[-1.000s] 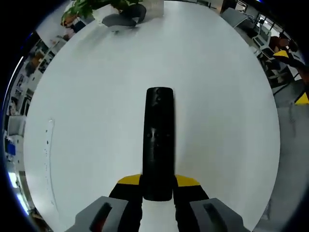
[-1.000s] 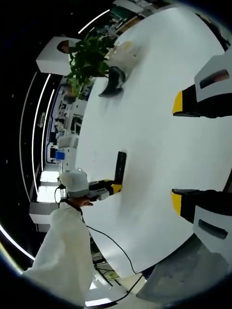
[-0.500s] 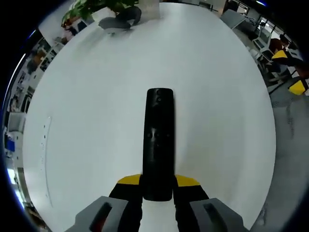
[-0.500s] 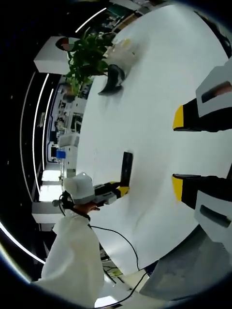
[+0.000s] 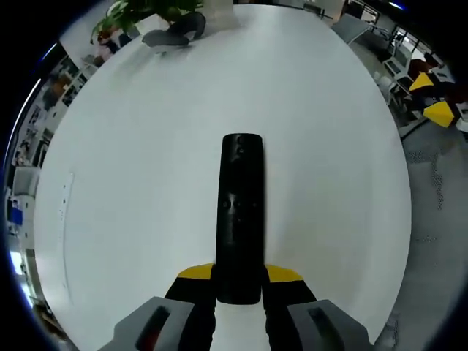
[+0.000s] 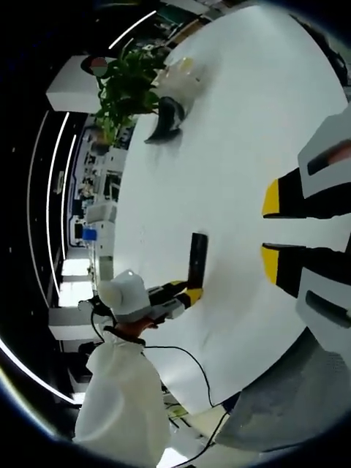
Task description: Press the specified remote control buttons in sequence, fully releasing each button before pressing the next.
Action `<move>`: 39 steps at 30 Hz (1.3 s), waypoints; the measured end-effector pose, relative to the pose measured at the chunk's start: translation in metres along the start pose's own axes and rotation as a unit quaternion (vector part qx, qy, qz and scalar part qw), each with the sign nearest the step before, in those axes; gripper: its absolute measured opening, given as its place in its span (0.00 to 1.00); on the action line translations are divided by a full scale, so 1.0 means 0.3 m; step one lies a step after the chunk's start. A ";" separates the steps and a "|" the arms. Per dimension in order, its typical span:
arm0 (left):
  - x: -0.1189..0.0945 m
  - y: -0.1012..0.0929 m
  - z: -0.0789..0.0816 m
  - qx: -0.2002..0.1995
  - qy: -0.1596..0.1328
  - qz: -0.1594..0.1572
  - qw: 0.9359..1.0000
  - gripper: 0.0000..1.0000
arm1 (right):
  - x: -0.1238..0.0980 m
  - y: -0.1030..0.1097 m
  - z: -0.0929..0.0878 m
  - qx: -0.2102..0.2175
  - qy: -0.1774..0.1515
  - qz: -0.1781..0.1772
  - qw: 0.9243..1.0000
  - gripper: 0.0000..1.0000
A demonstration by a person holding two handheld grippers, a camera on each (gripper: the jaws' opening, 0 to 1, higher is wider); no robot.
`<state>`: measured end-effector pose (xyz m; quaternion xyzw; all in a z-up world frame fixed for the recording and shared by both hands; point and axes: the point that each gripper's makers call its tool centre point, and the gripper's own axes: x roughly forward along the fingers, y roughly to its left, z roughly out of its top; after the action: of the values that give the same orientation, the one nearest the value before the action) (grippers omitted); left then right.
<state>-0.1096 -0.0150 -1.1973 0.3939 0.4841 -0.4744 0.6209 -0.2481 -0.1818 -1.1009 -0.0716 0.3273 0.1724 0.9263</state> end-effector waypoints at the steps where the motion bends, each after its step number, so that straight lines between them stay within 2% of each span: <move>1: -0.001 -0.012 -0.002 0.000 -0.001 0.000 1.000 0.23 | -0.001 0.002 0.000 -0.001 0.000 0.000 1.000 0.07; 7: -0.005 -0.062 -0.008 0.002 -0.005 -0.001 1.000 0.23 | -0.006 0.005 0.002 0.002 -0.003 0.001 1.000 0.07; 11: -0.006 -0.096 -0.010 0.004 -0.005 -0.002 1.000 0.23 | -0.007 0.008 0.000 0.005 0.000 0.003 1.000 0.00; 19: -0.009 -0.172 -0.020 0.009 0.004 -0.003 1.000 0.23 | -0.007 0.014 -0.008 0.006 0.009 0.003 1.000 0.00; 39: -0.020 -0.351 -0.036 -0.002 -0.024 -0.003 1.000 0.23 | -0.004 0.072 -0.026 -0.012 0.032 0.033 0.999 0.00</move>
<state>-0.2149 -0.0287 -1.1971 0.3791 0.4715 -0.4846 0.6318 -0.2614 -0.1639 -1.1067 -0.0775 0.3563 0.2044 0.9084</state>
